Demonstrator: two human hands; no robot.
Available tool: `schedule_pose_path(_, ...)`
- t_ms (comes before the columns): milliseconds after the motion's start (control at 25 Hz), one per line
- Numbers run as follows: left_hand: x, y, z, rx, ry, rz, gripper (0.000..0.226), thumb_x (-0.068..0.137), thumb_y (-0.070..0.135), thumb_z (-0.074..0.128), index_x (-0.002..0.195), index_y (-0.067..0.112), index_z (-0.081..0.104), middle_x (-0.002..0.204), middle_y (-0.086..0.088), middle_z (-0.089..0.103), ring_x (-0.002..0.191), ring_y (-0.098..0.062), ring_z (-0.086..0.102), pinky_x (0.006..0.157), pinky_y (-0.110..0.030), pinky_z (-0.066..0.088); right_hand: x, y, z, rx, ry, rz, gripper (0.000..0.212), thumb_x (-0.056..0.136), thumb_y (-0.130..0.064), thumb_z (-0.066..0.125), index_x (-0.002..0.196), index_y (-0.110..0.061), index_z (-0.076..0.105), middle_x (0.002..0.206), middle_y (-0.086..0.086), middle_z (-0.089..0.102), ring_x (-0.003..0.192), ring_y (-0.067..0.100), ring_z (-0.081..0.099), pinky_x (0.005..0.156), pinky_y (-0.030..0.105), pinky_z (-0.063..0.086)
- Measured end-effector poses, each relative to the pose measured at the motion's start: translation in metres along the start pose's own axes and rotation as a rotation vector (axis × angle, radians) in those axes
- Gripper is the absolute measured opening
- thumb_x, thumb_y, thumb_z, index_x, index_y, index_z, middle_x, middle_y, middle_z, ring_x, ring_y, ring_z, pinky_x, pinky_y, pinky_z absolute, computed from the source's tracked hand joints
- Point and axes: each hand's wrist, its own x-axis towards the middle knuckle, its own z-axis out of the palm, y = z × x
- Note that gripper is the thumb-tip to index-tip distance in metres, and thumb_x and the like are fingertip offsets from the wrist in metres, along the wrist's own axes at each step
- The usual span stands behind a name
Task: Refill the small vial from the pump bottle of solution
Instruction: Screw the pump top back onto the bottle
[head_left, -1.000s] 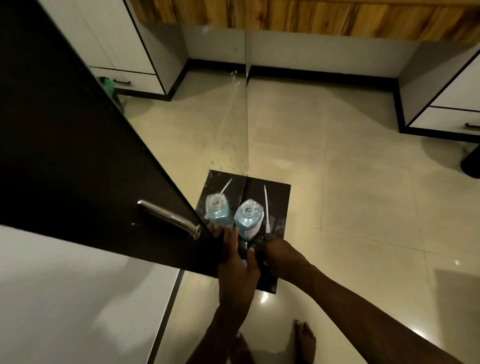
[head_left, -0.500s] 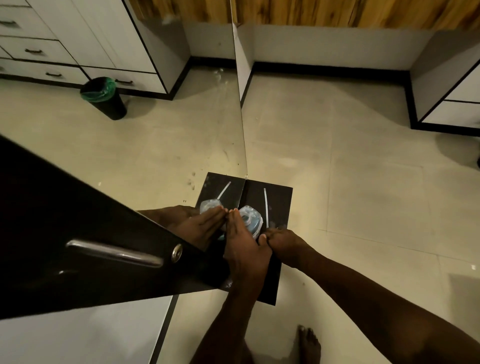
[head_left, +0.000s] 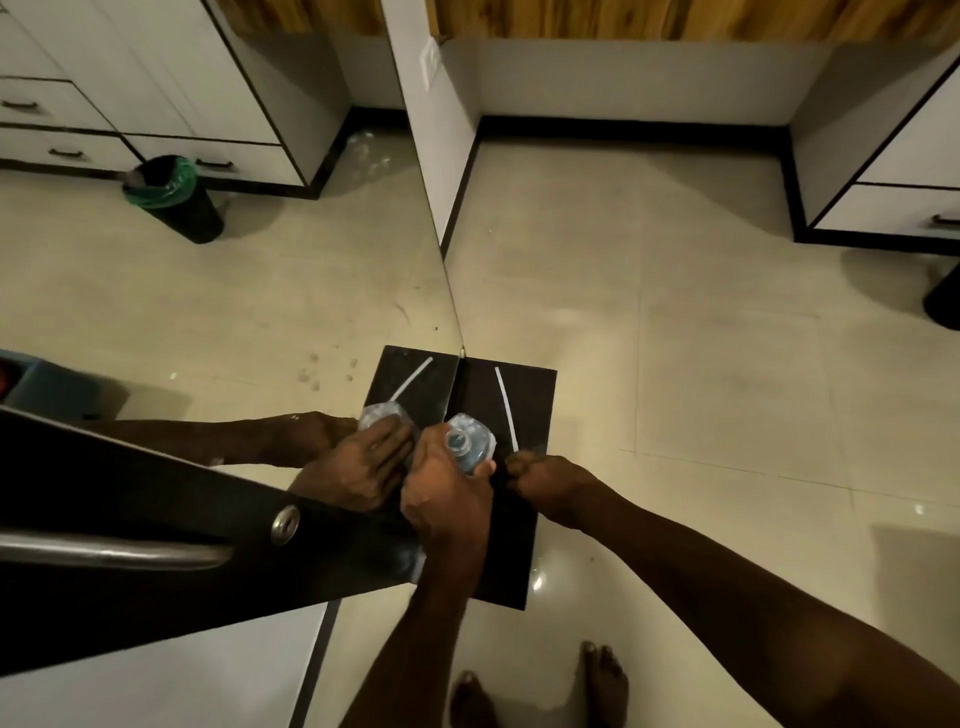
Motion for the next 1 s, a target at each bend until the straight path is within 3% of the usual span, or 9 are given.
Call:
schedule_pose_path(160,0.000,-0.006,0.004,0.016,0.028,0.085,0.074,0.069,0.045,0.089,0.129,0.010,0.064,0.122,-0.012,0.070,0.111,-0.029,0.068,0.097,-0.038,0.050,-0.038,0.015,-0.022,0.025,0.106,-0.053,0.038,0.095,-0.004,0.057,0.132,-0.008,0.063,0.142,0.014,0.054,0.130,0.030,0.055,0.104,0.038,0.050)
schedule_pose_path(280,0.001,-0.009,0.004,-0.038,0.050,0.094,0.060,0.082,0.055,0.075,0.124,0.013,0.064,0.108,-0.009,0.071,0.097,-0.029,0.070,0.087,-0.037,0.052,-0.070,0.020,-0.046,-0.005,0.204,-0.080,0.054,0.083,0.010,0.051,0.132,-0.011,0.065,0.143,0.009,0.057,0.139,0.028,0.047,0.106,0.037,0.047)
schedule_pose_path(440,0.012,-0.002,-0.028,-0.196,-0.267,0.076,0.038,0.078,0.038,0.080,0.108,0.026,0.061,0.089,0.008,0.067,0.086,-0.021,0.069,0.074,-0.031,0.053,-0.102,0.018,-0.077,0.010,0.352,-0.056,0.072,0.071,0.015,0.048,0.131,-0.019,0.066,0.145,0.005,0.057,0.142,0.024,0.046,0.111,0.035,0.046)
schedule_pose_path(560,0.004,0.021,-0.063,-0.154,-0.257,0.086,0.046,0.068,0.042,0.084,0.109,0.029,0.067,0.090,0.007,0.073,0.088,-0.021,0.072,0.075,-0.030,0.055,-0.129,-0.002,-0.120,0.070,0.503,-0.079,0.053,0.081,0.009,0.058,0.124,-0.017,0.072,0.136,0.007,0.066,0.132,0.026,0.057,0.109,0.035,0.049)
schedule_pose_path(720,0.001,0.062,-0.122,-0.166,-0.245,0.156,0.077,0.047,0.050,0.091,0.120,0.031,0.072,0.103,0.005,0.078,0.094,-0.016,0.073,0.086,-0.027,0.058,-0.171,-0.036,-0.196,0.176,0.757,-0.125,0.041,0.085,-0.004,0.067,0.124,-0.014,0.073,0.125,0.006,0.072,0.117,0.022,0.067,0.106,0.031,0.051)
schedule_pose_path(880,0.008,0.095,-0.161,-0.191,-0.312,0.248,0.083,0.040,0.048,0.094,0.119,0.030,0.074,0.105,0.008,0.078,0.094,-0.009,0.073,0.089,-0.025,0.057,-0.197,-0.072,-0.276,0.300,1.009,-0.178,0.033,0.091,-0.017,0.074,0.124,-0.014,0.072,0.111,-0.002,0.077,0.092,0.007,0.071,0.085,0.021,0.058)
schedule_pose_path(1000,0.003,0.115,-0.187,-0.191,-0.326,0.364,0.080,0.040,0.043,0.094,0.116,0.029,0.076,0.101,0.010,0.079,0.086,-0.006,0.072,0.084,-0.022,0.059,-0.220,-0.096,-0.332,0.375,1.194,-0.204,0.030,0.094,-0.023,0.073,0.121,-0.012,0.072,0.104,-0.004,0.077,0.090,0.007,0.073,0.078,0.019,0.060)
